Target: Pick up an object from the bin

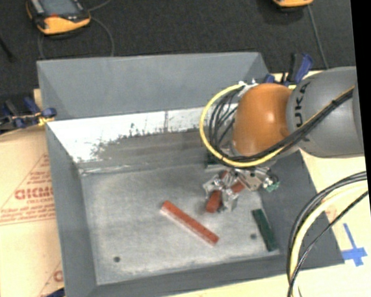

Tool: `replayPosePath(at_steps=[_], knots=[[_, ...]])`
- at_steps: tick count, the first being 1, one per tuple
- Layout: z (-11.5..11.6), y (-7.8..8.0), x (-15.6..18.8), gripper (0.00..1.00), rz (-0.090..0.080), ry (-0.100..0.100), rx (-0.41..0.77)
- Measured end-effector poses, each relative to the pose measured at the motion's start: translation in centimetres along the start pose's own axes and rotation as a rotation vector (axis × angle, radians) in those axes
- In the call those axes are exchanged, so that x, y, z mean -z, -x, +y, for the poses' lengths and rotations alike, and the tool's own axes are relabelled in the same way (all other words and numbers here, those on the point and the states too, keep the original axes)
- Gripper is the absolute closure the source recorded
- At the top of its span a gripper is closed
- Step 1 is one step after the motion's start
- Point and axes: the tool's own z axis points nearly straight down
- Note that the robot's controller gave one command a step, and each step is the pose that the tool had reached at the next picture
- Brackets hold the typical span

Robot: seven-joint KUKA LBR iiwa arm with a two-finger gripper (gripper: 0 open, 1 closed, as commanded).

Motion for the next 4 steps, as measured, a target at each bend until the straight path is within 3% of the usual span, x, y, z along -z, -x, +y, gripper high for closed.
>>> replayPosePath(at_steps=[1, 2, 3, 4], knots=[[0.2, 0.2, 0.0, 1.00, -0.001, 0.002, -0.077], [0.2, 0.2, 0.0, 1.00, -0.001, 0.002, -0.077], [0.4, 1.6, 0.3, 1.00, -0.001, 0.000, 0.247], [-7.6, 2.4, 0.0, 1.00, 0.000, -0.001, 0.208]])
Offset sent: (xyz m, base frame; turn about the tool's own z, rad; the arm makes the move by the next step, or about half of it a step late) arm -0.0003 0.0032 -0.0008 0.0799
